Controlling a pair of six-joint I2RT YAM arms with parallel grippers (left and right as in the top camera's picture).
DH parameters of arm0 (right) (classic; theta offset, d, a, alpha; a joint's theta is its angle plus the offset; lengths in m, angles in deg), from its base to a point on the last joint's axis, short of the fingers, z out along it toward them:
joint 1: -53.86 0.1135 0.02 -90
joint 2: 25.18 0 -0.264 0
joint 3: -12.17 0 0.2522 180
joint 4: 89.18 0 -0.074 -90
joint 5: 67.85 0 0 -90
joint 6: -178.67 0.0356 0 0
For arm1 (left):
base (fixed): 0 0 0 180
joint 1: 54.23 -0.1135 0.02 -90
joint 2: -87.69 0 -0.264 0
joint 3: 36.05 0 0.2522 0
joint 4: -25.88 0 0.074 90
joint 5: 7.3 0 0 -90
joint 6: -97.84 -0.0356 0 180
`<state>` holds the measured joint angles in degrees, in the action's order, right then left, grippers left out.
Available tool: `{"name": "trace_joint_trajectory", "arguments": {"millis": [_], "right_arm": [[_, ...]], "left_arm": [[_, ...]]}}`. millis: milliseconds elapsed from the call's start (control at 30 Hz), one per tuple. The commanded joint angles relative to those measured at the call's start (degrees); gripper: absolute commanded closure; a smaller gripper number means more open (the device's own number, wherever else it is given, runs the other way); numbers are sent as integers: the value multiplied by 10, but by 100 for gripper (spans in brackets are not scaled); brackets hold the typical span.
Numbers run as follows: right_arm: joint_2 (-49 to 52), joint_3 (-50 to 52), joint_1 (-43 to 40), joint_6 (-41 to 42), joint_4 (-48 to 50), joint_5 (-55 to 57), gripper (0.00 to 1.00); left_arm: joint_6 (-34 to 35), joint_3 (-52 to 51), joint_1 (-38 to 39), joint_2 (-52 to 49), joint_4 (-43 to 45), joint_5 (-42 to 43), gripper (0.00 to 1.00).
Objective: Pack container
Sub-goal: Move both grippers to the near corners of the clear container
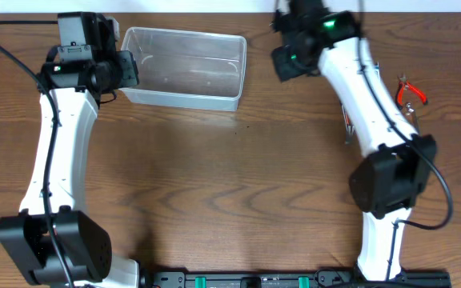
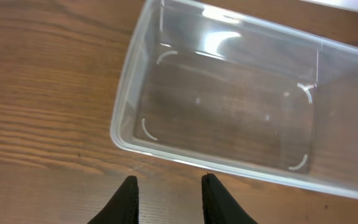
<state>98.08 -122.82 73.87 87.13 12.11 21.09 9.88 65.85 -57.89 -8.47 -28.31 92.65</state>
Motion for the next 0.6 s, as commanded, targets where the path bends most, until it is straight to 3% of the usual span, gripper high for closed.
{"name": "trace_joint_trajectory", "arguments": {"millis": [0, 233, 567], "right_arm": [[13, -9, 24, -2, 14, 31, 52], [16, -9, 61, -3, 72, 29, 49], [16, -9, 91, 15, 129, 32, 52]], "left_arm": [[-57, 10, -1, -13, -3, 16, 81], [-104, 10, -2, -19, -2, -70, 81], [-200, 9, -2, -41, 3, -77, 81]]}}
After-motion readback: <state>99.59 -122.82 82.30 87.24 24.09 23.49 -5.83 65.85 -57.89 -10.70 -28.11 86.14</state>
